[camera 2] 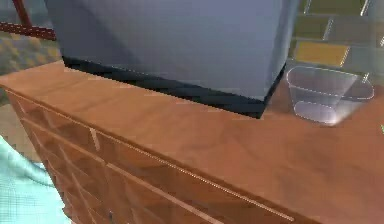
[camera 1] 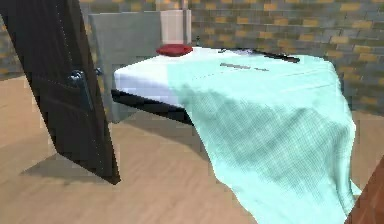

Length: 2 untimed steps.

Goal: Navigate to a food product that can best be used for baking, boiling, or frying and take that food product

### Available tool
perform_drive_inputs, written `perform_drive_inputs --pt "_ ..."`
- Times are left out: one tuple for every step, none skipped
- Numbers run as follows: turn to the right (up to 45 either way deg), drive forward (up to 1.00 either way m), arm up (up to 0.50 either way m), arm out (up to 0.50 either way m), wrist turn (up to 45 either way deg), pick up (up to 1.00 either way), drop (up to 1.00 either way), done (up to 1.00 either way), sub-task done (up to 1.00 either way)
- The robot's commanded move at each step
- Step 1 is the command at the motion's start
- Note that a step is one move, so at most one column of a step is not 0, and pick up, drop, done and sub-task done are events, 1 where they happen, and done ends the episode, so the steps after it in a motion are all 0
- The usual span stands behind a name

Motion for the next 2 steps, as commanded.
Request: perform_drive_inputs --pt "-45.0 0.0 0.0 0.0 0.0 0.0 0.0 0.0 0.0" --pt "-12.0 0.0 0.0 0.0 0.0 0.0 0.0 0.0 0.0"
